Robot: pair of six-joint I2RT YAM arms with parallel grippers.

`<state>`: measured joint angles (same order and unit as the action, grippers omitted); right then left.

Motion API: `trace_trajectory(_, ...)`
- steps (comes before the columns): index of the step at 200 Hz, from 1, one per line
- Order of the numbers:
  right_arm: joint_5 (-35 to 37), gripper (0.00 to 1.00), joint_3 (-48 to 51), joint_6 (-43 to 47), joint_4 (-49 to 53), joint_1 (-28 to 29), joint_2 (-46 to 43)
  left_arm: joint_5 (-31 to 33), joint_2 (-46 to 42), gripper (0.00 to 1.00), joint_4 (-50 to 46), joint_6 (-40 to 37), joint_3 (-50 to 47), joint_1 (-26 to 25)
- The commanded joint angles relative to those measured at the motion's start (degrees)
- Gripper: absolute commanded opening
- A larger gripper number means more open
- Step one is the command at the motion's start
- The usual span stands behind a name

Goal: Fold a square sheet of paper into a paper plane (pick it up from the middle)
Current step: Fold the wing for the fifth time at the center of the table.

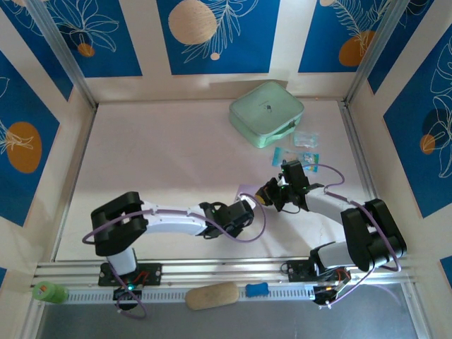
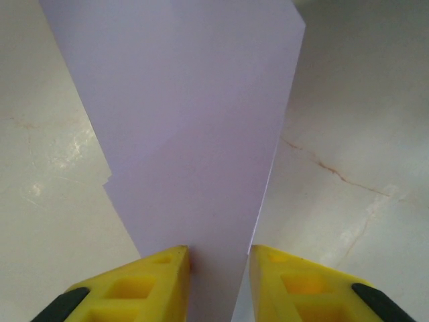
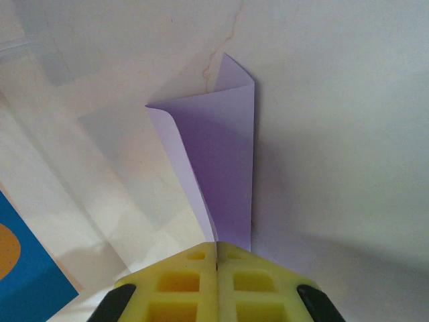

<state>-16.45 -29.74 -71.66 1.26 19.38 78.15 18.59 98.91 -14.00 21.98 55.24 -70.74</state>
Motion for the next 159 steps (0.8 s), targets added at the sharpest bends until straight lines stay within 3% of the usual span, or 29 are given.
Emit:
trace_trajectory(1,0.4,0.02,0.4,-0.6,1.6,-0.2,-1.2,1.4,1.2,0.31,-1.6,-0.1,1.4,-0.7)
trace_trajectory(71,0.4,0.02,0.5,-0.5,1.6,-0.3,-1.1,1.7,1.6,0.27,-1.8,-0.2,1.8,-0.9)
trace_trajectory(159,0.7,0.02,0.7,-0.6,1.7,-0.3,-1.2,2.6,0.2,0.29,-0.5,-0.4,0.9,-1.3)
